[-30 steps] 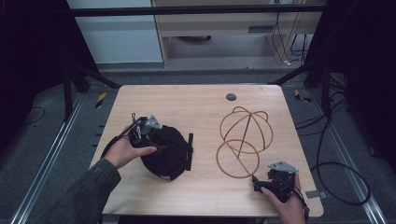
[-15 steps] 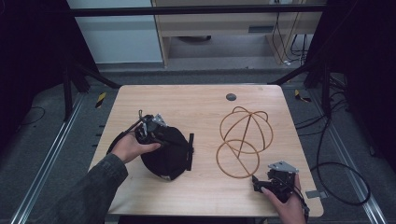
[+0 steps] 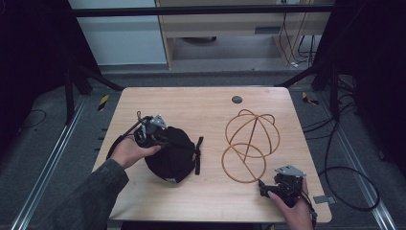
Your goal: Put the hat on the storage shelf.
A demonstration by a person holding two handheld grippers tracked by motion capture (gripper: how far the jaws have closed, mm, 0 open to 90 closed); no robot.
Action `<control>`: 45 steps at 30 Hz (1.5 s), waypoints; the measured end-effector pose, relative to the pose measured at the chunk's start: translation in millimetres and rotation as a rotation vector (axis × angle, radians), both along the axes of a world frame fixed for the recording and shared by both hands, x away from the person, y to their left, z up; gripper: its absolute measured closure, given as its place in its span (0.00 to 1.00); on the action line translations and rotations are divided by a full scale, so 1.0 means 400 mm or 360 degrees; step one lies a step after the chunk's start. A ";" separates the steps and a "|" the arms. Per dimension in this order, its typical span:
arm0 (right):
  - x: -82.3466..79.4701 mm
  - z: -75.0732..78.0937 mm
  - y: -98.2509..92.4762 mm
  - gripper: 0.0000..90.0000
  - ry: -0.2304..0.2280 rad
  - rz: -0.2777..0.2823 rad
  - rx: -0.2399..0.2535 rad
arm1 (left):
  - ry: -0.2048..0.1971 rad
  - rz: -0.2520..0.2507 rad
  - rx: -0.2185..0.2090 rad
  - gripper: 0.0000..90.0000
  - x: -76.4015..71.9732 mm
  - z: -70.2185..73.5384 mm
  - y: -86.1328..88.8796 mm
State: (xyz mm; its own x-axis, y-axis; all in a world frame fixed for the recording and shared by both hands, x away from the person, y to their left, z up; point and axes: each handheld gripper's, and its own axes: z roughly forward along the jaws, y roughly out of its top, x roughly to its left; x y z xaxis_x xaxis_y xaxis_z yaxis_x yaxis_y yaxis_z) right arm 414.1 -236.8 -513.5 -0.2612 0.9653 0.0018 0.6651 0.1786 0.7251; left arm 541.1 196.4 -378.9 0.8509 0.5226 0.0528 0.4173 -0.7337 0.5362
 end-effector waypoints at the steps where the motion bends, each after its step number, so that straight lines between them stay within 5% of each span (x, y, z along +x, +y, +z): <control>1: 0.001 0.000 -0.001 0.00 0.0002 0.0003 -0.0001 | -0.0016 0.0001 -0.0011 0.81 0.000 0.016 0.000; 23: 0.007 0.000 -0.005 0.00 -0.0001 -0.0003 -0.0002 | -0.0236 -0.0047 -0.0128 0.82 -0.073 0.200 -0.003; 45: 0.012 0.000 -0.009 0.00 0.0002 -0.0012 -0.0005 | -0.0336 -0.0099 -0.0158 0.82 -0.116 0.346 -0.008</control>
State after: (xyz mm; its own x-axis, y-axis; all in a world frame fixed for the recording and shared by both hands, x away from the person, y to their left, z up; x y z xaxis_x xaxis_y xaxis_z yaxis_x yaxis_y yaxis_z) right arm 418.8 -240.4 -513.4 -0.2536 0.9673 -0.0010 0.6672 0.1757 0.7238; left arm 494.8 193.1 -240.7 0.8570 0.4813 0.1843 0.2440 -0.6939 0.6774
